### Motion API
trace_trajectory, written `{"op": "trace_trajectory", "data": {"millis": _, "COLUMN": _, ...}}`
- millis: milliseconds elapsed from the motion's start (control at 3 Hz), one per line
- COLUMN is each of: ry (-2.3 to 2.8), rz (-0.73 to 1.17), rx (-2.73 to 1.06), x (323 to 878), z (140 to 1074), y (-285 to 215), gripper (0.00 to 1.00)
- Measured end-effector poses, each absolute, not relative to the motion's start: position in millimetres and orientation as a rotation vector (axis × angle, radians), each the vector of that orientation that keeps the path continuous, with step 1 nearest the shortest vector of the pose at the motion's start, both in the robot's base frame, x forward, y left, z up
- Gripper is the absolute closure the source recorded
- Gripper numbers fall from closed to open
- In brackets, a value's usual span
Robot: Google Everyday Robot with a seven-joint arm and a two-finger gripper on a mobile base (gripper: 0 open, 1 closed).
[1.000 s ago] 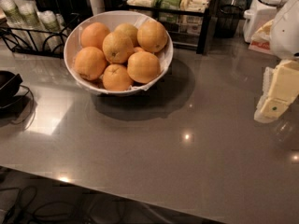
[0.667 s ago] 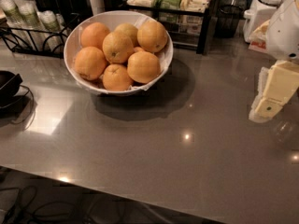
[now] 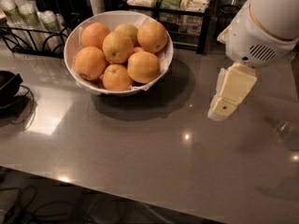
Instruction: Pick orange from white bowl
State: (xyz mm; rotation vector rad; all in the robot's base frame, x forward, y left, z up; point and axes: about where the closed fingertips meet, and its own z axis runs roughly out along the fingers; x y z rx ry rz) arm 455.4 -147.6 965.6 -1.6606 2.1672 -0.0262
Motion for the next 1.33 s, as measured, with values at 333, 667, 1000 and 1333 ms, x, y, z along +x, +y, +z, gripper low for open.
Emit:
{"op": "trace_trajectory", "data": {"millis": 333, "ry": 2.152, "rz": -0.006, "rx": -1.629, "x": 461.5, "z": 961.8, "y": -137.6, "gripper": 0.0}}
{"op": "trace_trajectory", "data": {"millis": 667, "ry": 2.073, "rz": 0.066, "rx": -1.562, "x": 486.3, "z": 960.0, "y": -97.9, "gripper": 0.0}}
{"op": "trace_trajectory", "data": {"millis": 1000, "ry": 2.072, "rz": 0.067, "rx": -1.562, "x": 486.4, "z": 960.0, "y": -97.8, "gripper": 0.0}}
{"op": "trace_trajectory", "data": {"millis": 1333, "ry": 2.041, "rz": 0.084, "rx": -1.514, "x": 500.1, "z": 964.1, "y": -88.2, "gripper": 0.0}}
